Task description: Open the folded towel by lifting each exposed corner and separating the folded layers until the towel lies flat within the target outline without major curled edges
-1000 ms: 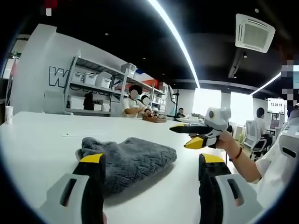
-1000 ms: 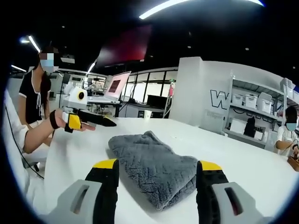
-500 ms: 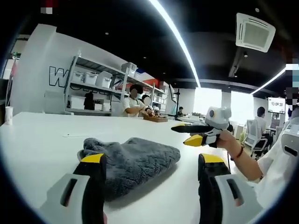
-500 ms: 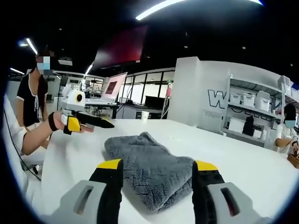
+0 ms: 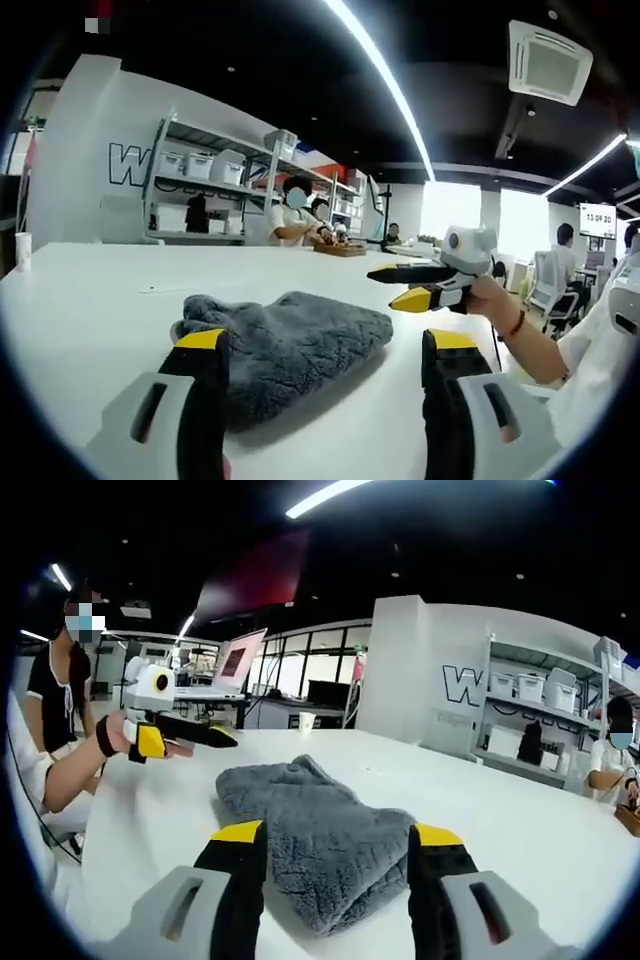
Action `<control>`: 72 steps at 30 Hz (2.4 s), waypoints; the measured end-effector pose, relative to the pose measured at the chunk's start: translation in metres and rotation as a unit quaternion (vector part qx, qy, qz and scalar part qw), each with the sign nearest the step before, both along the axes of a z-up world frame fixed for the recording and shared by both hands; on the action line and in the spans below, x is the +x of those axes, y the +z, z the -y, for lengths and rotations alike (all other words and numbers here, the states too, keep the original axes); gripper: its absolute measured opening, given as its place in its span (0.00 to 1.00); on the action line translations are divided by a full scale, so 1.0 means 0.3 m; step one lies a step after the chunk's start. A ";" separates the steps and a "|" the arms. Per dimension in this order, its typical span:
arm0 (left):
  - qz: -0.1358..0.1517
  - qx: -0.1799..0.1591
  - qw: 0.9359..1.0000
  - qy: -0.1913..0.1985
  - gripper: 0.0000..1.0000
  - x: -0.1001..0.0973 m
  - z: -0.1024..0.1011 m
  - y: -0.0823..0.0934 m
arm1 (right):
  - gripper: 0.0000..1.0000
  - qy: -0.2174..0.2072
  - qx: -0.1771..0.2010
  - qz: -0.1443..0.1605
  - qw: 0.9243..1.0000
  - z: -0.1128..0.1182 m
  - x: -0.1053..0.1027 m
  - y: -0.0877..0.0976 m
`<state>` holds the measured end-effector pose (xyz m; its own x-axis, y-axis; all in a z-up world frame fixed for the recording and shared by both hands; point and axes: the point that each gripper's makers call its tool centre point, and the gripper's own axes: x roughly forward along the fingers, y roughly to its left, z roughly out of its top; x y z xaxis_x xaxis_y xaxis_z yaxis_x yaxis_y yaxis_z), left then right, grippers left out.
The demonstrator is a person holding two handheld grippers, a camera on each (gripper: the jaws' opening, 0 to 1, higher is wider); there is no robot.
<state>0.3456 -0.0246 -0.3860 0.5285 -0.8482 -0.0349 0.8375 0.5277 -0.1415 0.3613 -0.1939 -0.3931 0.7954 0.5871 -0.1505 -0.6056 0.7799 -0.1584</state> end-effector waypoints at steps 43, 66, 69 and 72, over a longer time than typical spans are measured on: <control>-0.002 0.012 0.999 0.049 0.64 0.113 -0.020 -0.007 | 0.44 -0.022 -0.015 -0.009 1.000 0.026 0.072 0.003; -0.007 0.037 0.998 0.060 0.61 0.165 -0.009 -0.037 | 0.39 -0.024 -0.023 -0.022 0.999 0.017 0.093 -0.023; -0.010 0.035 0.997 0.061 0.60 0.173 -0.006 -0.042 | 0.38 -0.025 -0.020 -0.025 0.999 0.021 0.103 -0.028; -0.010 0.027 0.998 0.061 0.61 0.175 -0.003 -0.038 | 0.37 -0.031 -0.012 -0.023 0.999 0.028 0.112 -0.021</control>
<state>0.3982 -0.0238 -0.3973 0.6269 -0.7739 -0.0903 0.7634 0.6333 -0.1273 0.3947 -0.2022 -0.3994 0.8221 0.5327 -0.2007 -0.5632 0.8125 -0.1506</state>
